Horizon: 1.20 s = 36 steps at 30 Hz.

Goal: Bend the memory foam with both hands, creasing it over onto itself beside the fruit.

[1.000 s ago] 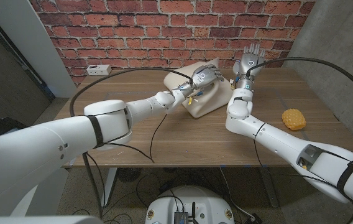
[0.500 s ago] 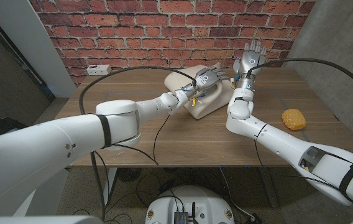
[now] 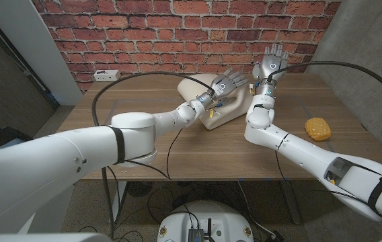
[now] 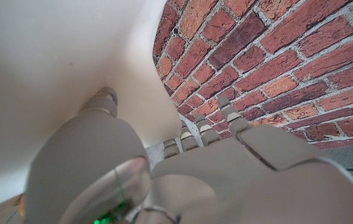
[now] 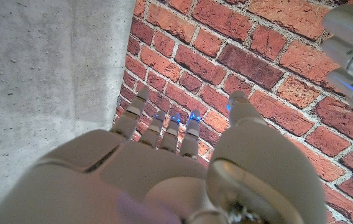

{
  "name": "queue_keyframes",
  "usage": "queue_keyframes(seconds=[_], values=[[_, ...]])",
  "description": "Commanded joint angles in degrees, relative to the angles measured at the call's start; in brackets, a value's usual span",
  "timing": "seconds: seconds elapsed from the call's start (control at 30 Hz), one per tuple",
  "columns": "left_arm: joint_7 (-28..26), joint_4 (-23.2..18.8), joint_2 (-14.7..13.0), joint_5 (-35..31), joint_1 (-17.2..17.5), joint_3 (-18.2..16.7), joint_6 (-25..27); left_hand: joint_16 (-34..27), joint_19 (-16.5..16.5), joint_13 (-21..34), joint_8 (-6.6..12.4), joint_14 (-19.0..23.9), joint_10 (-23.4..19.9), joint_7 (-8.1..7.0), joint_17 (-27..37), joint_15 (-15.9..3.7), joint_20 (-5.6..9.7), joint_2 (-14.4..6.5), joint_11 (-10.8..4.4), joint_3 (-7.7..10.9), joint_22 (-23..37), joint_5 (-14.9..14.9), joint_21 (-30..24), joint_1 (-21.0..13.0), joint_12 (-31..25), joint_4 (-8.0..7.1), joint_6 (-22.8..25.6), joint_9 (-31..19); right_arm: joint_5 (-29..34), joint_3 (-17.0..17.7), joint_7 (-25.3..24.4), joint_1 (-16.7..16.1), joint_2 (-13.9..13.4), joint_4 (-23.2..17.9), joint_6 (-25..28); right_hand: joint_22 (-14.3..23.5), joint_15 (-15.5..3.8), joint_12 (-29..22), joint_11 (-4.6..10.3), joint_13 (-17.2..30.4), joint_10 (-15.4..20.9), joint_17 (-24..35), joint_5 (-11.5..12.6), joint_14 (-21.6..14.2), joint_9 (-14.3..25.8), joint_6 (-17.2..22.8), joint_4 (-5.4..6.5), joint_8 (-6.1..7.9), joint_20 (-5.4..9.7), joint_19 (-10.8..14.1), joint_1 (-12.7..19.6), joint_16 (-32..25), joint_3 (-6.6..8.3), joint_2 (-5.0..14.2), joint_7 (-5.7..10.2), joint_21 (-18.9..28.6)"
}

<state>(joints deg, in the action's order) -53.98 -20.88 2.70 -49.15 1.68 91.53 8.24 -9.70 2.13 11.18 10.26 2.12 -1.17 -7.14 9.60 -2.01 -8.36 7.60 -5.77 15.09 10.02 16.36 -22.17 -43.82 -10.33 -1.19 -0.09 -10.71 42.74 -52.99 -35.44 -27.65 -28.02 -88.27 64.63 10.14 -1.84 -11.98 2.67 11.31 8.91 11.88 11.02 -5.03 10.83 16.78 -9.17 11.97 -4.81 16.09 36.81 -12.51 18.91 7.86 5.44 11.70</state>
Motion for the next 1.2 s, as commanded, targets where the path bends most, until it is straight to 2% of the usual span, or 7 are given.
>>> queue_keyframes(seconds=[0.03,0.17,0.23,0.47,0.73,1.07,1.2], values=[[0.3,0.6,1.0,1.6,1.1,1.2,6.1,-0.1,-1.1,0.1,-0.37,-3.7,5.9,2.68,0.2,1.47,-1.40,0.8,3.76,-2.76,0.2,0.8,1.8,1.3,0.0,-0.26,-5.2,-0.1,0.0,-0.6,1.3,0.3,-0.9,-1.2,-0.8,0.1,-0.26,0.0,-0.08,0.2,0.1,0.1,-0.2,-0.6,0.2,-0.1,0.12,-0.17,-0.06,0.8,0.5,-0.3,0.55,-0.19,-0.08,0.6],[0.6,0.6,1.2,2.6,1.6,1.0,7.1,0.1,-3.2,0.2,-0.51,-7.8,11.5,5.32,0.3,4.76,-3.52,1.4,8.12,-5.69,0.3,1.1,4.0,2.6,0.1,-0.61,-10.7,-0.1,0.0,-1.0,2.9,0.3,-1.8,-2.6,-1.6,0.1,-0.45,0.0,-0.07,0.2,0.2,0.1,-0.3,-1.2,0.2,0.0,0.19,-0.22,0.47,2.1,0.5,-0.5,0.65,-0.24,-0.01,1.0],[0.5,0.6,1.4,3.1,1.8,0.9,7.6,-0.1,-4.7,0.3,-0.53,-9.4,13.7,6.57,0.4,5.65,-3.81,1.4,9.22,-6.92,0.3,1.3,5.2,3.1,-0.1,-0.84,-13.7,-0.1,-0.1,-1.2,4.1,0.4,-2.1,-3.2,-1.7,0.2,-0.40,0.0,-0.07,0.2,0.4,0.2,-0.4,-1.6,0.2,0.0,0.48,-0.25,0.82,3.0,0.1,-0.6,0.58,-0.19,0.02,1.3],[-0.5,0.6,1.5,4.0,2.2,1.1,8.6,0.1,-8.6,0.4,-0.53,-14.9,20.6,7.18,0.6,8.03,-3.92,1.0,12.52,-9.71,0.6,1.8,7.9,4.5,0.0,-1.63,-21.0,-0.1,-0.3,-3.7,13.5,2.3,-4.4,-6.2,-0.2,0.2,-0.78,-0.5,-0.46,0.2,2.0,0.5,-0.6,-3.3,0.2,0.7,1.36,-0.14,0.88,4.2,-1.1,-1.4,0.29,0.00,-0.22,1.6],[-1.3,0.6,1.4,4.5,2.5,1.4,9.2,-0.1,-11.0,0.5,-0.38,-17.7,24.6,7.11,0.7,9.70,-3.96,0.7,13.71,-11.40,0.7,2.3,9.3,5.3,0.0,-2.26,-25.0,-0.2,-0.7,-6.8,23.9,5.0,-6.4,-8.3,2.9,0.3,0.07,0.5,-1.10,0.3,-0.2,1.0,-0.9,-2.0,0.3,-2.1,3.47,-1.21,-0.14,3.2,-5.5,-1.0,-1.66,-0.82,-0.32,0.9],[-2.0,0.6,1.4,4.2,2.6,2.1,10.0,-0.1,-12.1,0.5,-0.49,-19.4,26.1,7.68,0.7,10.26,-3.96,0.5,14.34,-12.38,0.8,2.5,9.8,5.8,-0.3,-2.60,-28.0,-0.2,-2.0,-13.6,36.2,11.2,-8.0,-9.2,9.4,0.4,1.16,1.4,-1.63,0.4,-3.8,1.1,-0.7,0.9,0.3,-7.9,3.84,-2.17,-0.92,1.1,-7.8,0.1,-2.78,-1.51,-0.58,0.0],[-2.4,0.7,1.3,3.5,2.6,2.7,10.6,-0.1,-12.5,0.5,-0.46,-20.0,26.6,7.73,0.7,10.51,-3.96,0.5,14.59,-12.68,0.9,2.6,10.0,5.9,-0.3,-2.69,-28.7,-0.2,-3.0,-14.6,36.7,12.0,-8.1,-8.9,10.3,0.4,1.35,1.5,-1.82,0.4,-5.1,1.2,-0.6,1.9,0.3,-9.5,3.93,-2.21,-1.29,0.0,-8.6,0.4,-3.22,-1.85,-0.81,-0.4]])
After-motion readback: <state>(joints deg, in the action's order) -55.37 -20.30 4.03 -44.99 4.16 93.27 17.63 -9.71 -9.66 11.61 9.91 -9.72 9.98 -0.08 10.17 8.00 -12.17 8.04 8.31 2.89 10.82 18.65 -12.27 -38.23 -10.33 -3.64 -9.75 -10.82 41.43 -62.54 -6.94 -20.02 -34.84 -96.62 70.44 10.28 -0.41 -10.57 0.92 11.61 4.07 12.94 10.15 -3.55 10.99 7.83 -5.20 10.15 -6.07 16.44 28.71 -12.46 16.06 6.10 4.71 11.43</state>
